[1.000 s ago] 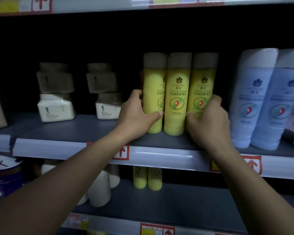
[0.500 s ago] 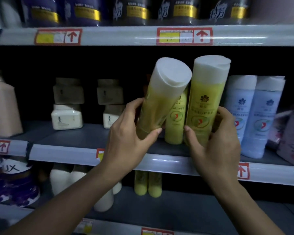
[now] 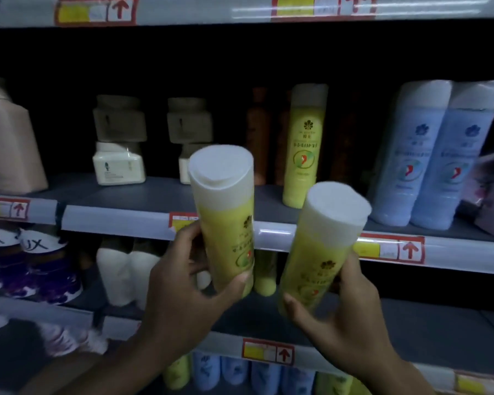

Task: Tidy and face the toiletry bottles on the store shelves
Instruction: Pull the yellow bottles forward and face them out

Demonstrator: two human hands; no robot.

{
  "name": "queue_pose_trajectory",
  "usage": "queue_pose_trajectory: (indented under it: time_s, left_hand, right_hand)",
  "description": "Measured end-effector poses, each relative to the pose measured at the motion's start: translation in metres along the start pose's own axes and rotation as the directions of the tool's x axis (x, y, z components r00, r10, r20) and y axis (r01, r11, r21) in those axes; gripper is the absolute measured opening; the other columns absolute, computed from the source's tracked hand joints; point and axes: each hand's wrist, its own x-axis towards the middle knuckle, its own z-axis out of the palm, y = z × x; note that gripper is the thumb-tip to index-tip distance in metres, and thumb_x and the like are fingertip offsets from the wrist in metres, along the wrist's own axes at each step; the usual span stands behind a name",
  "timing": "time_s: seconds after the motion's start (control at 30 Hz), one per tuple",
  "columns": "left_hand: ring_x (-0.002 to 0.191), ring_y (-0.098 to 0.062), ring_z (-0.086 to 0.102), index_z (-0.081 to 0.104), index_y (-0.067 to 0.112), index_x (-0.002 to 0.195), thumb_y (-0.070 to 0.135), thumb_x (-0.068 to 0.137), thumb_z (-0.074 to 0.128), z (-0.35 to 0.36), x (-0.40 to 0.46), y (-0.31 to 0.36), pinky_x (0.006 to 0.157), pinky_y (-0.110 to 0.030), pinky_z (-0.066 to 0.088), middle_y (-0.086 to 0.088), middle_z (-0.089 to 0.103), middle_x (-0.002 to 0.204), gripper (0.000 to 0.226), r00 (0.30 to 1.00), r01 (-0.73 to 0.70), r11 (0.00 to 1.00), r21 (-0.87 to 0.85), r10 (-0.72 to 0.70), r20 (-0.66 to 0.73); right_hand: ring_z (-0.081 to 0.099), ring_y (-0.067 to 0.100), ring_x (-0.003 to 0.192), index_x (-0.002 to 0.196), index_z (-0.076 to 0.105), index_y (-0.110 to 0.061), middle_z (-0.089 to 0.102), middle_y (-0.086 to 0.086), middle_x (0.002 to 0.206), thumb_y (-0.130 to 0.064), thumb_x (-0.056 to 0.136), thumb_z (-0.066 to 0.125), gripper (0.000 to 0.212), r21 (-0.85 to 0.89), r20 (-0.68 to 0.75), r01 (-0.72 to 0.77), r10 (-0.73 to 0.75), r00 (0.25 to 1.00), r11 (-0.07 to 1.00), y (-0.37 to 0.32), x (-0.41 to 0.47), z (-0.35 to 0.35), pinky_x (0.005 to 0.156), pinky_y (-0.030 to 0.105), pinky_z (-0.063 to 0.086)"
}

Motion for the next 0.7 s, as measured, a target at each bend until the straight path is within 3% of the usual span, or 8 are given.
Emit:
queue_pose_trajectory:
  time_s: [0.13,0.23,0.33,0.4,0.5,0.6,0.7]
  left_hand:
    - [0.106,0.006,0.069,0.053,0.058,0.124,0.047,0.065,0.089,0.001,-0.033,-0.030,0.081,-0.021,0.061,0.028,0.070,0.117,0.071,0.986,0.149,0.989,-0.012,-0.148,0.078]
    - [0.097,0.002,0.073,0.060,0.042,0.118,0.023,0.065,0.098,0.008,-0.059,-0.051,0.076,-0.020,0.061,0.022,0.075,0.107,0.068,0.962,0.245,0.970,0.003,-0.243,0.123]
    - [0.091,0.002,0.074,0.060,0.046,0.112,0.007,0.066,0.096,0.018,-0.080,-0.074,0.072,-0.020,0.061,0.024,0.075,0.101,0.070,0.924,0.327,0.943,0.062,-0.333,0.190]
    - [0.095,-0.002,0.075,0.059,0.051,0.114,0.011,0.067,0.096,0.021,-0.090,-0.086,0.076,-0.030,0.064,0.022,0.075,0.106,0.072,0.887,0.388,0.919,0.072,-0.394,0.242]
    - [0.101,-0.003,0.074,0.059,0.043,0.121,0.026,0.067,0.095,0.024,-0.095,-0.098,0.084,-0.041,0.064,0.020,0.075,0.111,0.067,0.845,0.434,0.895,0.099,-0.443,0.299]
    - [0.101,-0.002,0.072,0.058,0.043,0.122,0.038,0.064,0.092,0.026,-0.087,-0.104,0.086,-0.040,0.063,0.021,0.074,0.112,0.067,0.838,0.437,0.892,0.115,-0.451,0.307]
    - [0.098,0.003,0.071,0.059,0.040,0.123,0.029,0.070,0.093,0.031,-0.074,-0.109,0.084,-0.034,0.062,0.021,0.074,0.109,0.064,0.857,0.417,0.900,0.124,-0.435,0.277]
  right_hand:
    - [0.069,0.000,0.101,0.129,0.048,-0.041,0.067,-0.022,0.111,-0.044,0.071,0.087,0.070,0.016,0.170,-0.071,0.067,0.983,0.997,0.021,-0.024,0.014,0.074,0.038,0.059]
    - [0.071,0.000,0.096,0.134,0.044,-0.043,0.071,-0.018,0.107,-0.036,0.072,0.087,0.076,0.036,0.318,-0.164,0.144,0.937,0.986,0.036,-0.043,0.021,0.072,0.040,0.059]
    - [0.072,0.003,0.090,0.128,0.045,-0.042,0.074,-0.014,0.101,-0.035,0.072,0.085,0.069,-0.003,0.418,-0.255,0.233,0.878,0.967,0.052,-0.059,0.029,0.071,0.045,0.059]
    - [0.072,0.004,0.092,0.127,0.046,-0.040,0.073,-0.016,0.102,-0.041,0.073,0.082,0.065,-0.018,0.434,-0.286,0.265,0.861,0.958,0.060,-0.066,0.035,0.074,0.046,0.059]
    - [0.071,0.005,0.096,0.124,0.047,-0.040,0.072,-0.018,0.104,-0.047,0.071,0.080,0.063,-0.030,0.402,-0.320,0.304,0.864,0.947,0.070,-0.067,0.042,0.076,0.047,0.058]
    - [0.070,0.003,0.099,0.122,0.049,-0.039,0.071,-0.021,0.105,-0.042,0.071,0.083,0.062,-0.039,0.342,-0.343,0.335,0.878,0.939,0.078,-0.062,0.047,0.078,0.043,0.059]
    - [0.068,-0.005,0.096,0.122,0.052,-0.034,0.069,-0.026,0.103,-0.028,0.075,0.089,0.059,-0.016,0.292,-0.388,0.376,0.879,0.921,0.085,-0.055,0.051,0.076,0.029,0.059]
